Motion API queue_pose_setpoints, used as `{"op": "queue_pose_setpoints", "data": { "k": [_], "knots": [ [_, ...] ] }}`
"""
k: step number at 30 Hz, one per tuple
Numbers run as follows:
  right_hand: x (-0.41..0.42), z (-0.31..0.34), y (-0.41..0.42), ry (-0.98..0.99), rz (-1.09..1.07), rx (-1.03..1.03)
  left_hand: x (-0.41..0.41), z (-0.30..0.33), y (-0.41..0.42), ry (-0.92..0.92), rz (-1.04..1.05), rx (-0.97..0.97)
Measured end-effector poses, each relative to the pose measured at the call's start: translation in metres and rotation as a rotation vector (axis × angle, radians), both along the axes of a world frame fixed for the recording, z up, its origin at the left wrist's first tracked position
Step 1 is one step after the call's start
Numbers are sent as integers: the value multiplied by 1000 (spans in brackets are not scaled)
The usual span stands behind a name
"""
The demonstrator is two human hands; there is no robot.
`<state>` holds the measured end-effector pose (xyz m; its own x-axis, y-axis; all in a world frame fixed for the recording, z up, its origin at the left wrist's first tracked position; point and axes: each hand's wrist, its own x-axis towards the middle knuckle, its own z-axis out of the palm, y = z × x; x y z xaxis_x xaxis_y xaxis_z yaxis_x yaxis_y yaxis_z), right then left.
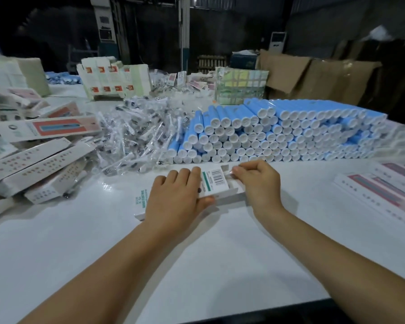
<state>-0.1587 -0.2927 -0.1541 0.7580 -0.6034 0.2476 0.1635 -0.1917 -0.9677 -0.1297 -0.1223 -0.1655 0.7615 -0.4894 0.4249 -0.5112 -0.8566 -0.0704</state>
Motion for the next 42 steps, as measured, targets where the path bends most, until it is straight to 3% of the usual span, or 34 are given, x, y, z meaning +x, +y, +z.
{"op": "queue_pose_setpoints", "data": {
  "k": [4,10,15,24,37,42],
  "knots": [
    [-2,-9,13,91,108,-120,1,0,-3,-18,-5,-22],
    [-17,-3,2,-102,-1,-123,9,6,5,0,56,-87],
    [-23,-7,13,-81,145,-103,10,9,6,-2,147,-138],
    [-24,-12,20,-53,237,-134,-3,4,-2,-20,61,-123],
    [-12,-10,16,140,148,-272,-14,1,-9,-65,51,16],
    [-15,-12,22,106,110,-268,-16,2,-10,-109,40,-4]
  ]
}}
